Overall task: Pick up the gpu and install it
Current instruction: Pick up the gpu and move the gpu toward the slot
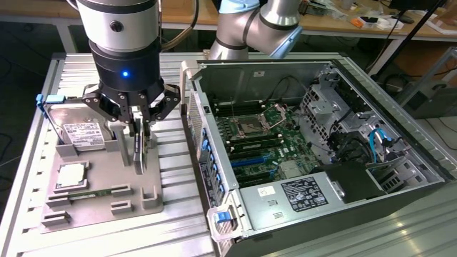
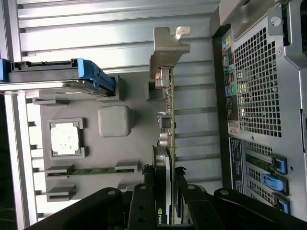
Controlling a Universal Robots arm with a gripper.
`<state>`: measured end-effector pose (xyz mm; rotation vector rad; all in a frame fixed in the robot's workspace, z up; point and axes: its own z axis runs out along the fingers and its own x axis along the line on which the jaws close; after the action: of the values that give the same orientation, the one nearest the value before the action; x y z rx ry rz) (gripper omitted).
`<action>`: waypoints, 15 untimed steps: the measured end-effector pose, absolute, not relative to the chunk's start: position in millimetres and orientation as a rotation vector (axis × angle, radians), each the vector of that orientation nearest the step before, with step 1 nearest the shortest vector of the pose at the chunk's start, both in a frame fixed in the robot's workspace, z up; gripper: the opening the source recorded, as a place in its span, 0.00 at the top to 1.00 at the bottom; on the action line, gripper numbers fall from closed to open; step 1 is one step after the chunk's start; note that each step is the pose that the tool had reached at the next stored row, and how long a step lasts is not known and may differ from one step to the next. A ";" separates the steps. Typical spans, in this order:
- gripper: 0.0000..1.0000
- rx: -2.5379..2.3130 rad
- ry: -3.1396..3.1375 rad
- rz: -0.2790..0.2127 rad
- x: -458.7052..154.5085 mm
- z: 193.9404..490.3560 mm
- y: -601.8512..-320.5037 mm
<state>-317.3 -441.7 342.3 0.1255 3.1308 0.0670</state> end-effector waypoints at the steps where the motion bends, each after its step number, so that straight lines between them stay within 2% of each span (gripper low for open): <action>1: 0.73 0.126 3.131 0.067 -317.3 342.7 -441.7; 15: 0.73 0.134 3.130 0.066 -317.2 347.9 -441.7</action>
<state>-317.2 -441.7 347.9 0.1336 3.1304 0.0665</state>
